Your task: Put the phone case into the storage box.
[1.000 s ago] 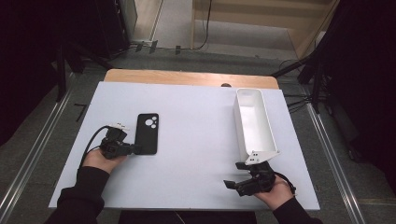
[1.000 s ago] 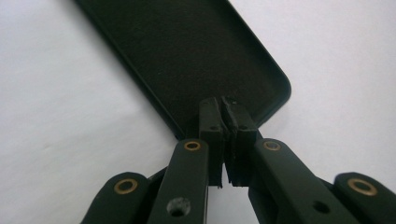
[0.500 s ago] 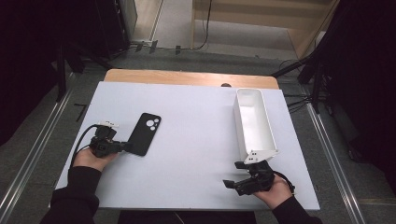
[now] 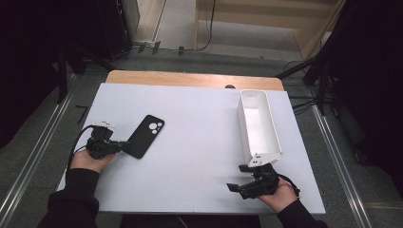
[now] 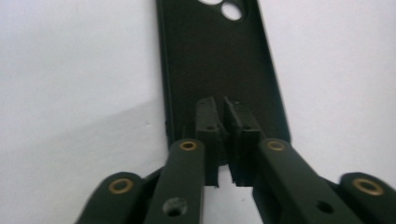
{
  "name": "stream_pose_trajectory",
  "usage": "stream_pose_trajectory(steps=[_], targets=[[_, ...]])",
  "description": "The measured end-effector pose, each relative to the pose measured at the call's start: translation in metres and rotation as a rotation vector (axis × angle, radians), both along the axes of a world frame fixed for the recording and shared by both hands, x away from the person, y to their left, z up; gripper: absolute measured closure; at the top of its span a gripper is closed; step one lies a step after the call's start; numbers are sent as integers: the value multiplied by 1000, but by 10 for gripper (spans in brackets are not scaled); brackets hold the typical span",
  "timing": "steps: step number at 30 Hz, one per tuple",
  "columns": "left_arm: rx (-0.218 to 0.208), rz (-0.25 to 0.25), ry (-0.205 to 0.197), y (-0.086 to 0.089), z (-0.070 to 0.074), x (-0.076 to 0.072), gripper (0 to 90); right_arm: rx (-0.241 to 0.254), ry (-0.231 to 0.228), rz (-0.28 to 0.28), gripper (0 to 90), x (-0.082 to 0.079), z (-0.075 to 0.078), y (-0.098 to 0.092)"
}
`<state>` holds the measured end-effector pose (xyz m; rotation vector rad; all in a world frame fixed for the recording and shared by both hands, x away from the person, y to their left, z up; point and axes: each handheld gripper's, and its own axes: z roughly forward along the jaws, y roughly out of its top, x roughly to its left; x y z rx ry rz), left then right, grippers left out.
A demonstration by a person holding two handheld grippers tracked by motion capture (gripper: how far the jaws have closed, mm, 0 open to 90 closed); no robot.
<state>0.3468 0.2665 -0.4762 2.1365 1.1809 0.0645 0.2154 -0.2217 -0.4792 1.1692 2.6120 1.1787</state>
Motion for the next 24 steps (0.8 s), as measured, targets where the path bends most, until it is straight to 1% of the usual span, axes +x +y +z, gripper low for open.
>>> stream_pose_trajectory(steps=[2,3,4,5,6,7,8,9,10,11,12,13,15,16,18,19,22,23,24], targets=[[2,-9,-7,0,1,-1,747,0,3,-1,142,0,0,0],[-2,-26,-25,-1,1,-2,685,1,4,-2,142,0,0,0],[0,-33,-35,-1,2,-3,650,0,3,-2,142,0,0,0],[-4,-36,-42,-2,3,-4,650,0,3,-2,142,0,0,0],[-45,-51,-39,-2,4,-4,549,-2,2,-2,142,0,0,0],[-56,-52,-33,-3,4,-4,511,-2,1,-1,142,0,0,0],[-56,-52,-33,-3,4,-4,484,-3,1,-1,142,0,0,0],[-74,-60,-36,-3,5,-5,448,-1,2,-1,142,0,0,0],[-89,-69,-48,-5,6,-7,414,0,2,-2,142,0,0,0],[-96,-78,-57,-5,8,-8,405,2,3,-6,142,0,0,0],[-119,-95,-71,-8,10,-11,393,2,3,-6,142,0,0,0],[-119,-95,-71,-8,10,-11,373,2,3,-7,142,0,0,0],[-143,-121,-70,-11,11,-14,364,0,1,-3,142,0,0,0],[-138,-130,-70,-13,12,-15,364,0,1,-3,142,0,0,0],[-136,-144,-73,-18,12,-18,315,2,4,-6,142,0,0,-1],[-128,-152,-74,-19,13,-19,312,2,4,-6,142,0,0,-1],[-139,-177,-64,-26,15,-23,312,4,2,-9,142,0,0,-1],[-142,-184,-66,-28,15,-25,312,4,2,-10,142,0,0,-2],[-148,-195,-69,-30,16,-26,279,6,3,-10,142,0,0,-2]])
